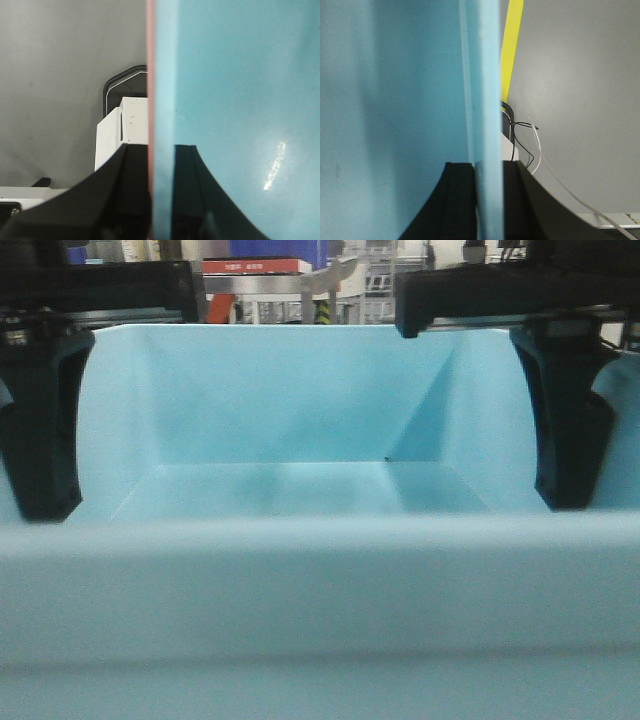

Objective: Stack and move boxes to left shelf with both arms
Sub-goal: 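Hold the lifted stack with both grippers while the base drives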

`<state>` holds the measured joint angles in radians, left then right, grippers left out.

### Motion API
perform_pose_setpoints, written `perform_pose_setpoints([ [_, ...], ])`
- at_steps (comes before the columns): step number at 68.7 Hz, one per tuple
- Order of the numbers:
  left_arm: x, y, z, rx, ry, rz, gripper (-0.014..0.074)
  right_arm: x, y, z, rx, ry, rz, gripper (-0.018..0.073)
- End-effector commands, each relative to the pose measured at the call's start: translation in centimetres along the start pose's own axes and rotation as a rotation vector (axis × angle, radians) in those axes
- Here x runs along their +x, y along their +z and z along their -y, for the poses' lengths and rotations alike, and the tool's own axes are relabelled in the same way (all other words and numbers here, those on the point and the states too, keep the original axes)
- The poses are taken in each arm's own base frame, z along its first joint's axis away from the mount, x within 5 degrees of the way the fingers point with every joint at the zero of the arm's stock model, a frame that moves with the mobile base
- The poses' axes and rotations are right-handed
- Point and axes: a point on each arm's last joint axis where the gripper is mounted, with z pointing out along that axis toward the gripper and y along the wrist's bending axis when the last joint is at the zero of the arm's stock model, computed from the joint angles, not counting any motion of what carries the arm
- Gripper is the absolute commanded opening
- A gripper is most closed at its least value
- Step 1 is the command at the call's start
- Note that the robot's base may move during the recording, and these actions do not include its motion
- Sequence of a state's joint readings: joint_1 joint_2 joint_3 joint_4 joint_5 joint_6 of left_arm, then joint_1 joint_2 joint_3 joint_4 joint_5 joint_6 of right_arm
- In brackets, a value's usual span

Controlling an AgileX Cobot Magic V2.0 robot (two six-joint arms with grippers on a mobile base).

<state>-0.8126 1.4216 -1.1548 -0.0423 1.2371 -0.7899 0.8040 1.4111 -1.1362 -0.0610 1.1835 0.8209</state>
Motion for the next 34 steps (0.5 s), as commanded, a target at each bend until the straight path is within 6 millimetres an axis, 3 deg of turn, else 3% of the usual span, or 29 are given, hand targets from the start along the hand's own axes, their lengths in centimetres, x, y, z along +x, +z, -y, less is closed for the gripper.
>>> perform_pose_setpoints([
  [1,1.13,-1.85,-0.34,-0.001,-0.004,-0.050,-0.0010,-0.43,-1.94,0.04,-0.058,0.002,0.084,0.0057],
  [34,1.14,-1.85,-0.31,0.003,-0.005,-0.051,-0.0010,-0.47,-1.91,0.05,-0.054,0.000,0.087,0.0057],
])
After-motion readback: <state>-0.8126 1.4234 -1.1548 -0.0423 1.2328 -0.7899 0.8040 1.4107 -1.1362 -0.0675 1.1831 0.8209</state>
